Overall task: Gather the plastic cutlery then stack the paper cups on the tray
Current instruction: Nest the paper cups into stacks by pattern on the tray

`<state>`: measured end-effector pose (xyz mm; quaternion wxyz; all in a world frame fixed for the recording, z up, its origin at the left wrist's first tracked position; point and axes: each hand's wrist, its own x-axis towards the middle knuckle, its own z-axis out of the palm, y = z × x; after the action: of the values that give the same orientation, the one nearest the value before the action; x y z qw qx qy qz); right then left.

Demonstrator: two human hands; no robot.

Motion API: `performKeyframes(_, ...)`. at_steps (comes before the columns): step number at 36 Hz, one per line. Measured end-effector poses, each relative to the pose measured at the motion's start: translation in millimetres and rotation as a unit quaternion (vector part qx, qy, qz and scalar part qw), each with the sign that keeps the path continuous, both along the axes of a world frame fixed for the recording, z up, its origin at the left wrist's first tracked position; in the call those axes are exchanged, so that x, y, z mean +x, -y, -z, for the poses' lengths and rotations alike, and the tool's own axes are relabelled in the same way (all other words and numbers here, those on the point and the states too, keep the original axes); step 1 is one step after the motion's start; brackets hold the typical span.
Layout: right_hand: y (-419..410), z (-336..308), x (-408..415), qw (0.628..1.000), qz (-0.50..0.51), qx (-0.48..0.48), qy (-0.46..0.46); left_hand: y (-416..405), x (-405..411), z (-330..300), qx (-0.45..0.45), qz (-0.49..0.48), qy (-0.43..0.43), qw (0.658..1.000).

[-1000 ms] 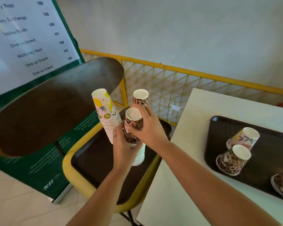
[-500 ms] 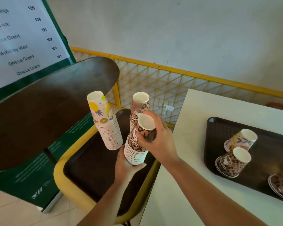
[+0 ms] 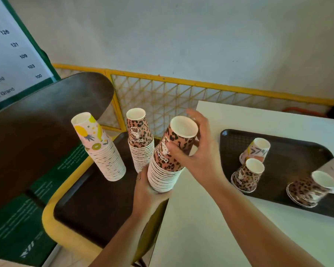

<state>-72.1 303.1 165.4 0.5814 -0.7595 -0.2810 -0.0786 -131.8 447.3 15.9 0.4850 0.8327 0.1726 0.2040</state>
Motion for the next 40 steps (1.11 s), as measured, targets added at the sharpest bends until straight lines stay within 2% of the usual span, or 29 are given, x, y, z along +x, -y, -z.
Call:
performKeyframes(6, 15, -13, 3, 1.000, 0.028, 0.005, 0.004, 23, 7, -3, -0.048, 0.032, -0.003, 0.998)
performKeyframes(15, 126, -22, 18, 0.997, 0.080, 0.007, -0.024, 143, 28, -25, -0.049, 0.126, -0.026, 0.990)
performKeyframes(22, 199, -23, 31, 0.995, 0.080, -0.013, -0.054, 214, 46, -22, -0.097, 0.163, -0.046, 0.981)
performKeyframes(31, 263, -9, 51, 0.993, 0.073, -0.046, -0.076, 277, 65, -11, -0.082, 0.162, -0.063, 0.981)
performKeyframes(40, 282, -6, 64, 0.994, 0.063, -0.056, -0.068, 295, 66, -4, -0.084, 0.159, -0.074, 0.981)
